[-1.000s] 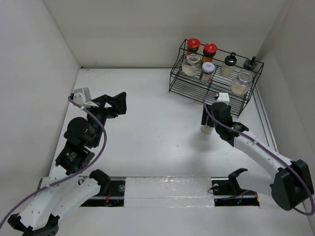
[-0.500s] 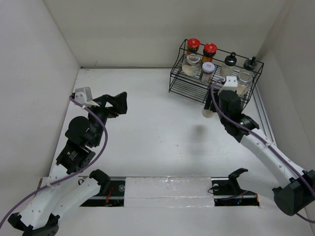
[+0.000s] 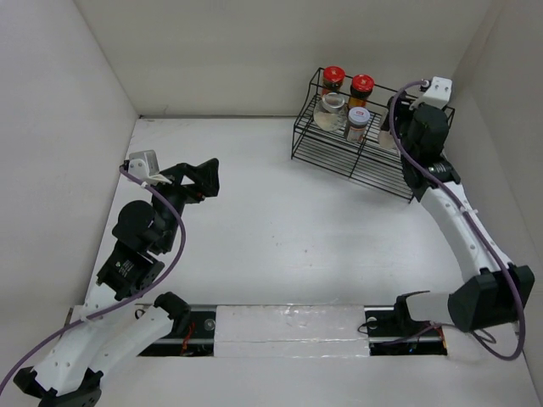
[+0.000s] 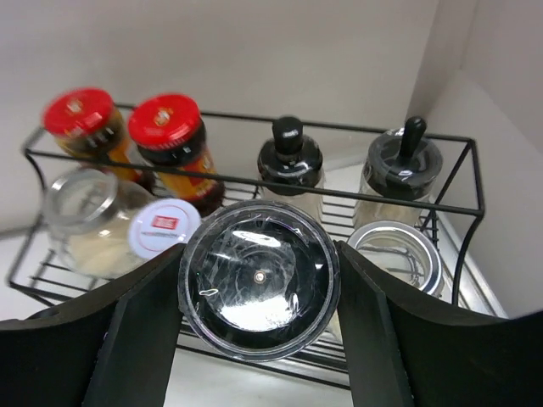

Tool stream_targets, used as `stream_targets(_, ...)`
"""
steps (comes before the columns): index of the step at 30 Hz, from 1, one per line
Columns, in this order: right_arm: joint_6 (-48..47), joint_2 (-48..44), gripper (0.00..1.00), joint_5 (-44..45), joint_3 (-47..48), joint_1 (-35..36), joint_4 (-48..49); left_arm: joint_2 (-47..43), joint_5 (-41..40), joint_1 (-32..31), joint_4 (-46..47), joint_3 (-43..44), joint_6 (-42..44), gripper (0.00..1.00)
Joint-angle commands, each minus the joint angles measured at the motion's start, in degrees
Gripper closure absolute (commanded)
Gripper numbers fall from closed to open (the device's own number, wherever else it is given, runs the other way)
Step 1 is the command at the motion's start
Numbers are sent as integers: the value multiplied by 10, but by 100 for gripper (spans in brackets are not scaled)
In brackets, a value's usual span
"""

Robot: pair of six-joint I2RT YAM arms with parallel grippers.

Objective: Organize the condiment bottles

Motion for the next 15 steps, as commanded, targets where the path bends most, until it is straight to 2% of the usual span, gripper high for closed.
stream_targets(1, -18, 32, 44, -67, 50, -34, 68, 0, -8, 1, 23, 0, 7, 13)
stream_targets(7, -18, 101, 44, -110, 67, -53, 75, 12, -8, 1, 23, 0, 7, 13)
stream_targets(15, -13, 147, 44, -115, 67, -58, 86, 17, -13, 1, 23, 0, 7, 13)
